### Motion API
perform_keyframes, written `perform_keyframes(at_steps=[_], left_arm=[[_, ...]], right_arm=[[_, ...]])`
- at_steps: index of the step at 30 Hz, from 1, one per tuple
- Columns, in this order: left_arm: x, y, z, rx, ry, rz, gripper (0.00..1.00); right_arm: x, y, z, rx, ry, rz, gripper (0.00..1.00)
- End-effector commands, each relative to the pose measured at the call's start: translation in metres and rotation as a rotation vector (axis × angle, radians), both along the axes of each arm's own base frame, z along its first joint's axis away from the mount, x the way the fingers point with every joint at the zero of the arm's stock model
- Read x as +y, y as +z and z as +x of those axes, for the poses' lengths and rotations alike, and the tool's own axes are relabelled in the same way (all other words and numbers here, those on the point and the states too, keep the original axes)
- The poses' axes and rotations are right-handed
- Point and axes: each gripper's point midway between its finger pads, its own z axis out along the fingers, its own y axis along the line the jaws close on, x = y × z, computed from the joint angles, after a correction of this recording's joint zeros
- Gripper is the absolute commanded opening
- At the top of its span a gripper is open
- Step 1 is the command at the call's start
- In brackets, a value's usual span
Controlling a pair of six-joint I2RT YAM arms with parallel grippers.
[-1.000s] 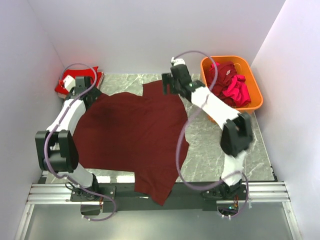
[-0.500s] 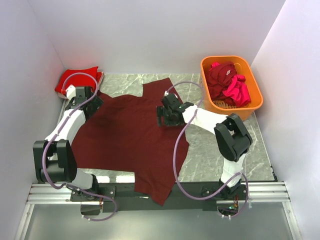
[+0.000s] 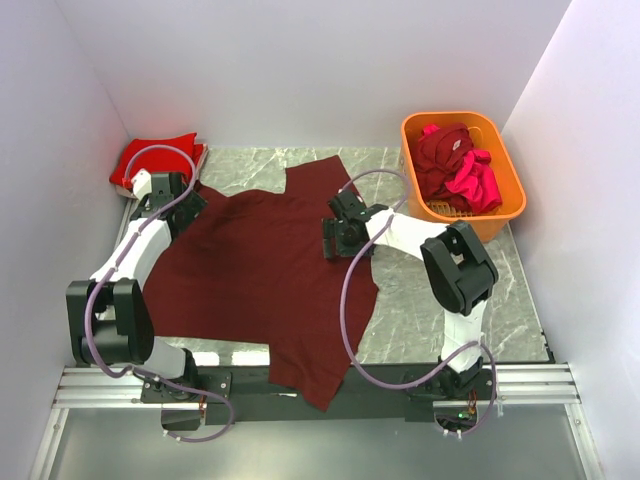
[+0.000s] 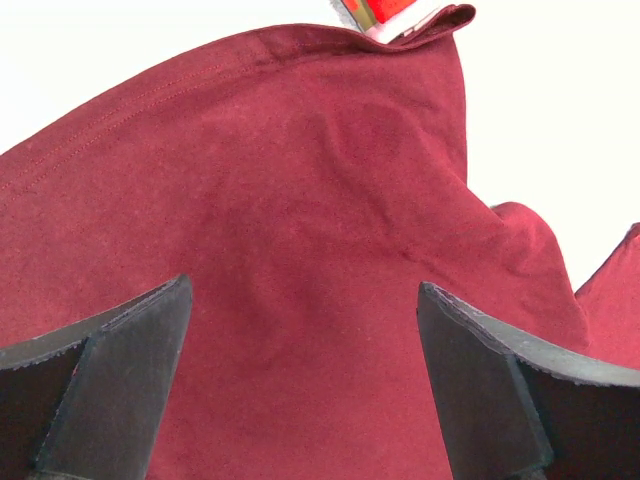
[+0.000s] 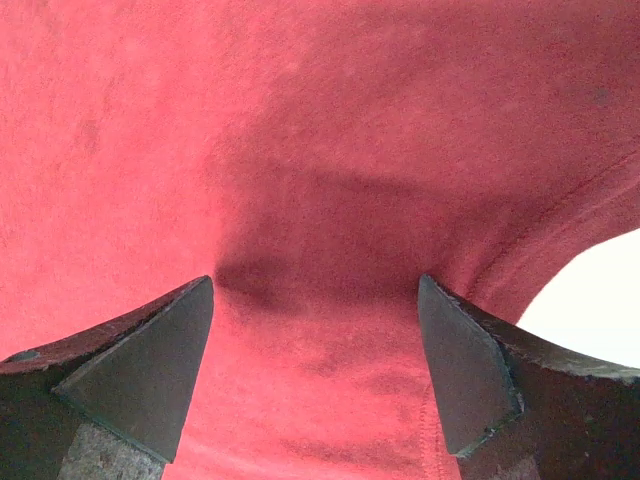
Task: Fold and stack the t-shirts
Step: Flatten the tshirt out
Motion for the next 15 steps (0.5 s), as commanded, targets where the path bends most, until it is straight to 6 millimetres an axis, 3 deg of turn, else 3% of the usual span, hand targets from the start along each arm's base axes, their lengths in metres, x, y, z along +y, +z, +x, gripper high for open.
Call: perform_keyframes(at_steps=[1, 4, 11, 15], left_arm=[[0.0, 0.006, 0.008, -0.026, -0.011, 0.011, 0.99], [-0.001, 0.006, 0.01, -0.025, -0.015, 0.009, 1.0], [-0.001, 0.01, 0.015, -0.033, -0.019, 0.014, 0.99], [-0.003, 0.008, 0.02, -0.026, -0.033, 0.008, 0.99]], right_arm=[[-0.028, -0.012, -0.007, 0.067, -0.047, -0.044, 0.89], [-0.037, -0.015, -0.009, 0.093, -0.058, -0.053, 0.89], [-0.093, -0.022, -0.009, 0.134, -0.201, -0.126, 0.89], [-0.107, -0.02, -0.016, 0.146, -0.223, -0.125, 0.89]])
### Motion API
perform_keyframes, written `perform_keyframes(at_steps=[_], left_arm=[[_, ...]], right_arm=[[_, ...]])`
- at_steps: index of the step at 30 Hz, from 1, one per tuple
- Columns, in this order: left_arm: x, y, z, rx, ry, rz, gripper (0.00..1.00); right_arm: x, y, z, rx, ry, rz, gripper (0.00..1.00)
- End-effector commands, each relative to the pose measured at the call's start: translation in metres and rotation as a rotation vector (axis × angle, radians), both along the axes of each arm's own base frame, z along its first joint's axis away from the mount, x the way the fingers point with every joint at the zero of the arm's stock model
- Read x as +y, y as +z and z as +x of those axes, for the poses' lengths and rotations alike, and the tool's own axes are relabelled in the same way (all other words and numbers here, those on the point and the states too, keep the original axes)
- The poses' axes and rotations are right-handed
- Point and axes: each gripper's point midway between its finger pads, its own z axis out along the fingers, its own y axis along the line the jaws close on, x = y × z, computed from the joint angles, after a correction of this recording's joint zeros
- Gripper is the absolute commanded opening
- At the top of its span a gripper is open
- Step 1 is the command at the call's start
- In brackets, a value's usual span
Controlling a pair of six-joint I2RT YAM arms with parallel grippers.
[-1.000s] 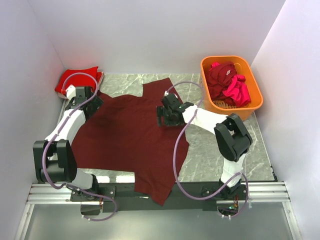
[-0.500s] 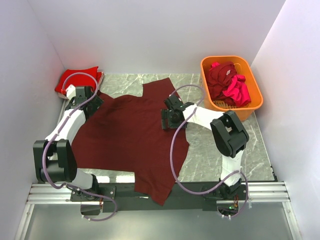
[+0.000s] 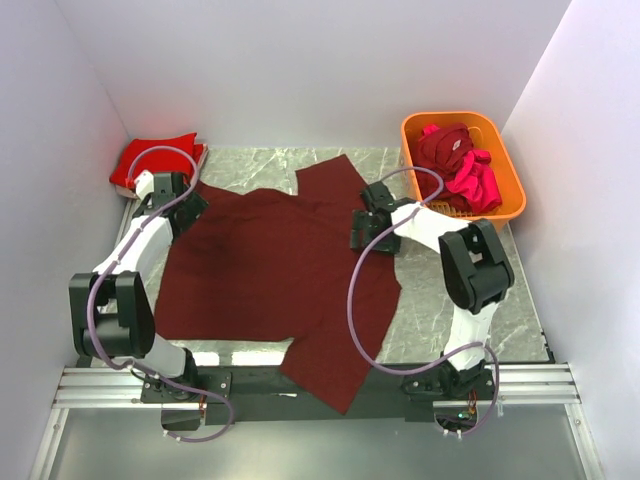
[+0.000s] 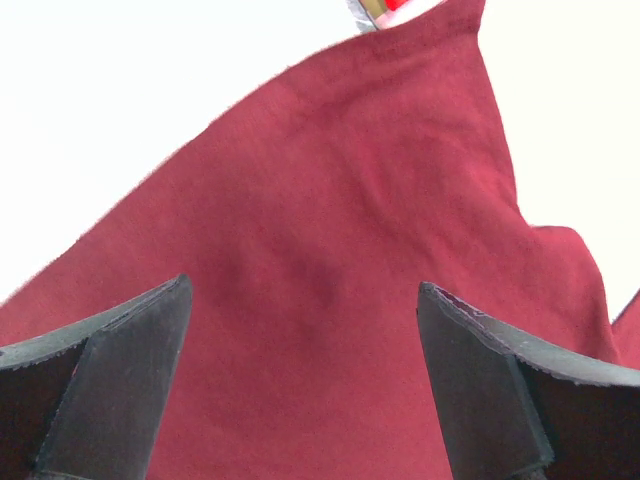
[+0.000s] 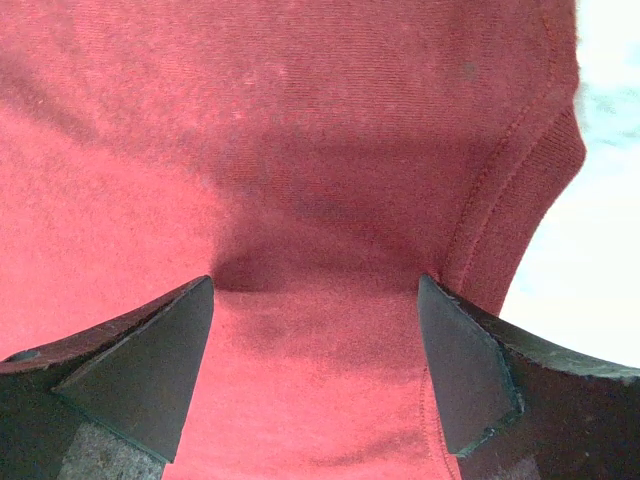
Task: Fold and stack the t-shirts
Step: Flatten the tshirt out
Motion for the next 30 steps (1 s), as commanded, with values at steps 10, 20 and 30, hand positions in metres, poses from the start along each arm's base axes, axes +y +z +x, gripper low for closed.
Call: perform_keyframes(at_steps=[10, 20, 30], left_arm=[[-0.015, 0.012, 0.04, -0.045, -0.083, -0.038, 0.99], [-0.029, 0.008, 0.071, -0.022, -0.16, -0.065, 0.99], [-0.038, -0.029, 0.076, 0.091, -0.231, -0.065, 0.99]], right_arm=[[-0.05, 0.006, -0.028, 0.05, -0.057, -0.153, 0.91], [0.015, 0.097, 0.04, -0.227, 0.082, -0.028, 0.92], [0.041, 0.07, 0.091, -0.191, 0.072, -0.024, 0.92]])
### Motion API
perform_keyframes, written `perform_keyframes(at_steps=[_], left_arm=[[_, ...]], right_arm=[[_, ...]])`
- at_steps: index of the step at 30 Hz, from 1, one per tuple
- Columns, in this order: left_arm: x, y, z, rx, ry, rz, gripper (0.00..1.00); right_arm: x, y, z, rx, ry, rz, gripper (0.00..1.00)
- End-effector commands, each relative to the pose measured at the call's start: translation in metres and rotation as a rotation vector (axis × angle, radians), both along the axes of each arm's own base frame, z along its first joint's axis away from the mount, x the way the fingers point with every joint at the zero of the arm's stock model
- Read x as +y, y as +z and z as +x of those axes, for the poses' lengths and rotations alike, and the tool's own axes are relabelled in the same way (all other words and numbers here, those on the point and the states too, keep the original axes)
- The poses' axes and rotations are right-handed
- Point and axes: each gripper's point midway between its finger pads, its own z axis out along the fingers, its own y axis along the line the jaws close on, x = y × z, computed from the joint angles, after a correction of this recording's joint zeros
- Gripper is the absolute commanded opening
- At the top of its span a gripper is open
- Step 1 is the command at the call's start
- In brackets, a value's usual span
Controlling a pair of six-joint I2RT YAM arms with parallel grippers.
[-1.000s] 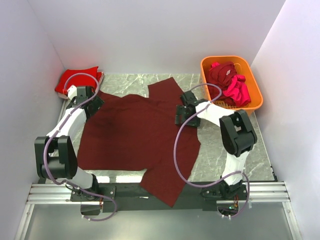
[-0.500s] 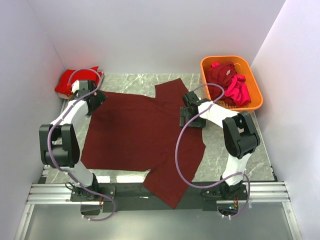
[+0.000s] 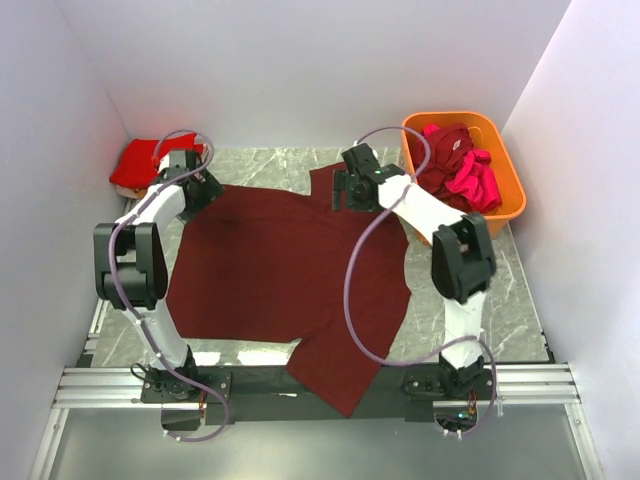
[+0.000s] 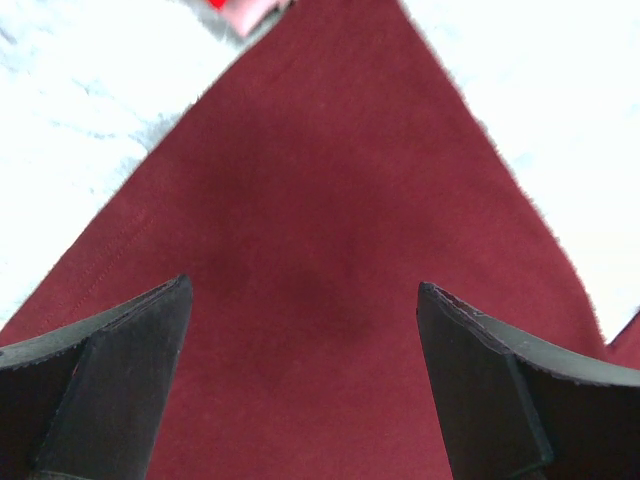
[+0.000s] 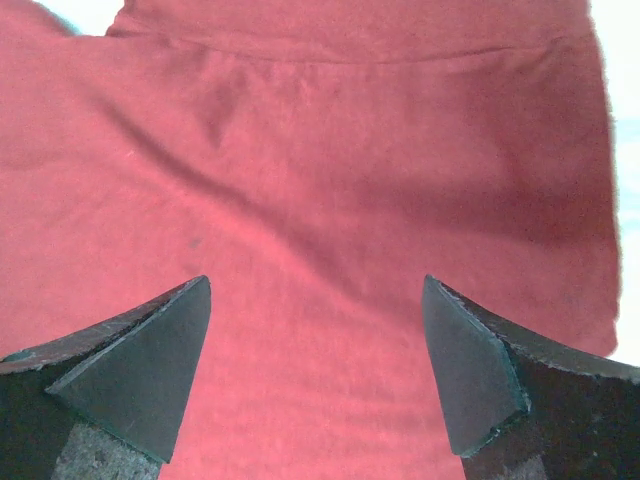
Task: Fold and stack the t-shirts
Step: Flatten the tshirt out, then fold the tshirt
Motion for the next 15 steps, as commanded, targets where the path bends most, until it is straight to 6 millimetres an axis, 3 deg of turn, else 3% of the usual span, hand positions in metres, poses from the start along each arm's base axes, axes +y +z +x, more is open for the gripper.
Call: perform_keyframes(at_steps=[1, 3, 4, 9, 14, 15], left_arm=[[-0.008, -0.003, -0.001, 0.017, -0.057, -0.002, 1.0], [-0.009, -0.007, -0.003, 0.031, -0.067, -0.006, 0.99], [-0.006, -0.023, -0.007, 0.083, -0.06, 0.002, 0.99], [-0.007, -0.04, -0.007, 0.129, -0.064, 0.002, 0.99], [-0.013, -0.058, -0.002, 0.163, -0.086, -0.024, 0.99], [-0.013, -0.064, 0.0, 0.175, -0.084, -0.026, 0.99]], right_arm=[[0.0, -0.015, 0.016, 0.03, -0.009, -0.026, 0.92], [0.001, -0.03, 0.018, 0.064, -0.012, -0.04, 0.92], [0.0, -0.039, 0.022, 0.086, -0.016, -0.035, 0.92], [0.002, -0.058, 0.024, 0.124, -0.016, -0.014, 0.91], [-0.012, -0.069, 0.035, 0.167, -0.038, -0.053, 0.91], [-0.016, -0.079, 0.033, 0.2, -0.044, -0.066, 0.91]])
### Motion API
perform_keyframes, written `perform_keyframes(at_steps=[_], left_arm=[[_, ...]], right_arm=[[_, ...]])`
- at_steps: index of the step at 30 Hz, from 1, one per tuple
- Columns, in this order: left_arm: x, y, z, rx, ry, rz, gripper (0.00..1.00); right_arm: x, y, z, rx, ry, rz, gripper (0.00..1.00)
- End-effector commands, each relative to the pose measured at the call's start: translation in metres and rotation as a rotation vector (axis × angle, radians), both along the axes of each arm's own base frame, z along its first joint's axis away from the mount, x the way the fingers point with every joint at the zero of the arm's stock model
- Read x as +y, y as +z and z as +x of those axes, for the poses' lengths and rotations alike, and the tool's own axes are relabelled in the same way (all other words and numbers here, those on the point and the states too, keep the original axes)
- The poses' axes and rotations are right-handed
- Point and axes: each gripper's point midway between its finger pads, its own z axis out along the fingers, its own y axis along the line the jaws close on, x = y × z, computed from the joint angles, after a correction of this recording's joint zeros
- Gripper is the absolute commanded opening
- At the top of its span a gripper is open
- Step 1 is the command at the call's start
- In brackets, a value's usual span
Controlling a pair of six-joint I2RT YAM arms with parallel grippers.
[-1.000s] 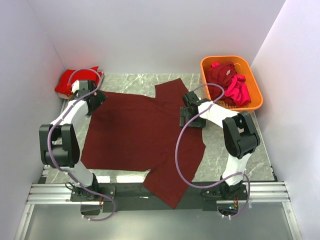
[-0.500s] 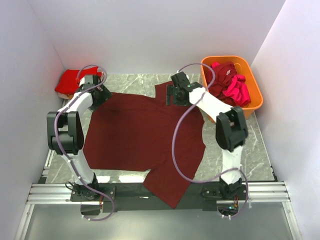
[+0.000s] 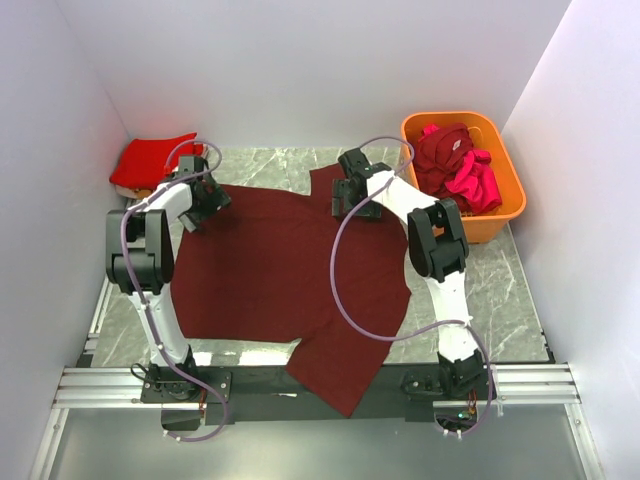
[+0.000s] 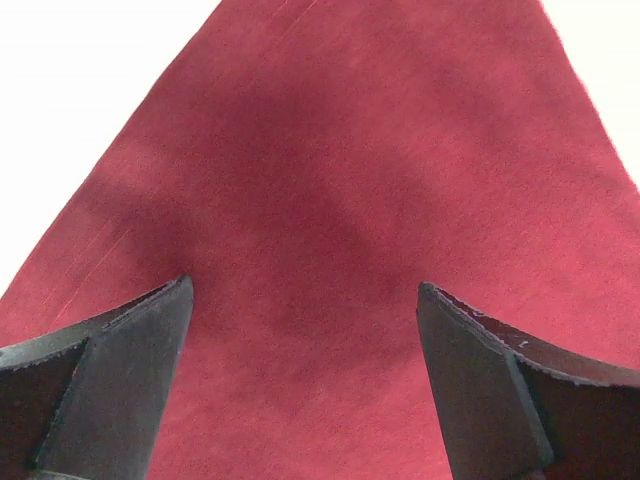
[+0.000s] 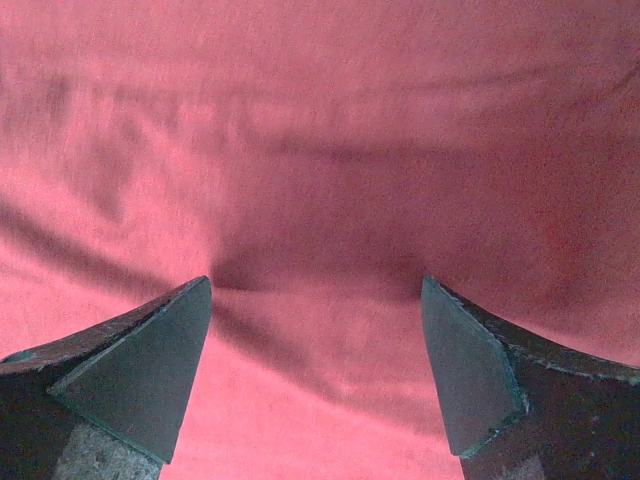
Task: Fold and stack the t-shirts
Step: Fold the tshirt
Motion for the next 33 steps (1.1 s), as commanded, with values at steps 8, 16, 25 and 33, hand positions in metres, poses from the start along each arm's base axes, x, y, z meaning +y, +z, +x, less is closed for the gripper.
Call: perform_keyframes(at_steps=[8, 16, 25, 33], left_arm=[[-0.007, -0.023, 0.025, 0.049, -0.032, -0.026, 1.0], [-0.011, -0.026, 0.046, 0.04, -0.033, -0.044, 0.99], [-0.008, -0.01, 0.067, -0.002, -0.032, -0.029, 0.99], [0.001, 0.068, 0.056, -0.134, 0.019, 0.009, 0.99]], right_arm=[[-0.02, -0.004, 0.031, 0.04, -0.011, -0.029, 0.9], [-0.011, 0.013, 0.082, -0.068, 0.017, 0.091, 0.89], [-0.013, 0.042, 0.124, -0.213, 0.036, 0.156, 0.91], [0.013, 0.115, 0.098, -0.344, 0.14, 0.195, 0.91]])
